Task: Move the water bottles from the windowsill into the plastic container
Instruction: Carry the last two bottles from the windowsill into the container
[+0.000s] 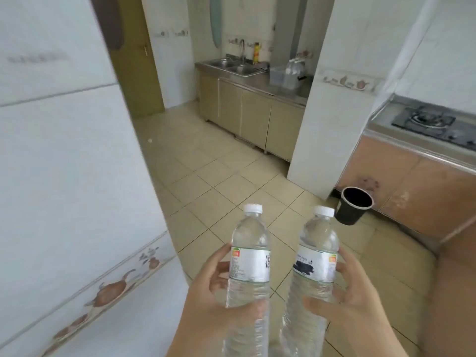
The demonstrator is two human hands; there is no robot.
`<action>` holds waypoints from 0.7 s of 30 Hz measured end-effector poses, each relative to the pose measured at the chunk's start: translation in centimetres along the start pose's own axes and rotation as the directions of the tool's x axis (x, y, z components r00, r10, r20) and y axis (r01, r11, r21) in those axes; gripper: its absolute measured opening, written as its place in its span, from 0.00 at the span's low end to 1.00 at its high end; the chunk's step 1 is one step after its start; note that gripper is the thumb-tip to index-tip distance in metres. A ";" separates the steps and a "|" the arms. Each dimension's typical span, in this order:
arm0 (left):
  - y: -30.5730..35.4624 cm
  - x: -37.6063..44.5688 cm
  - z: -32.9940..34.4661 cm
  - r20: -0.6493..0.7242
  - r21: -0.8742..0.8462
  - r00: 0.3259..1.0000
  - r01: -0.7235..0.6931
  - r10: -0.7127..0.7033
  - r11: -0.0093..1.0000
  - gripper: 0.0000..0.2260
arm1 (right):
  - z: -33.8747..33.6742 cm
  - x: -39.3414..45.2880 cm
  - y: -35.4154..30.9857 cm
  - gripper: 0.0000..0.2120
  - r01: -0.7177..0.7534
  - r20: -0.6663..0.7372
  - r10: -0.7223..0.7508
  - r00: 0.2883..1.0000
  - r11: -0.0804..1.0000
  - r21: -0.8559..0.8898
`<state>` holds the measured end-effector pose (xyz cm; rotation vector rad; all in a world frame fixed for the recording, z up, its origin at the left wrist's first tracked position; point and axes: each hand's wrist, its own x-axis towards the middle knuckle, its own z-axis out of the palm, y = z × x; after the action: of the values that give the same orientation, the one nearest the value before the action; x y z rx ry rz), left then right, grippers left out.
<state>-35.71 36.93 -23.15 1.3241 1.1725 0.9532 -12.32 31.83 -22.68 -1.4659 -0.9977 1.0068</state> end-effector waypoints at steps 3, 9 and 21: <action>0.6 5.5 3.6 -0.011 -0.014 1.000 0.002 -0.003 1.000 0.44 | -3.0 5.0 -0.1 0.52 0.039 -0.023 -0.039 0.999 0.999 -0.007; 3.1 15.1 9.2 -0.021 -0.040 1.000 -0.006 0.005 0.999 0.42 | -8.1 14.2 -1.1 0.52 0.028 -0.028 -0.028 0.999 1.000 0.013; 5.0 34.8 13.1 -0.106 -0.096 0.994 0.005 -0.015 0.995 0.42 | -10.2 35.3 -2.1 0.51 0.041 0.024 -0.041 0.999 0.999 0.012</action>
<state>-15.59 68.57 -22.42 1.2026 1.1984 1.0707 7.78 62.62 -22.32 -1.4215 -1.0337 1.0006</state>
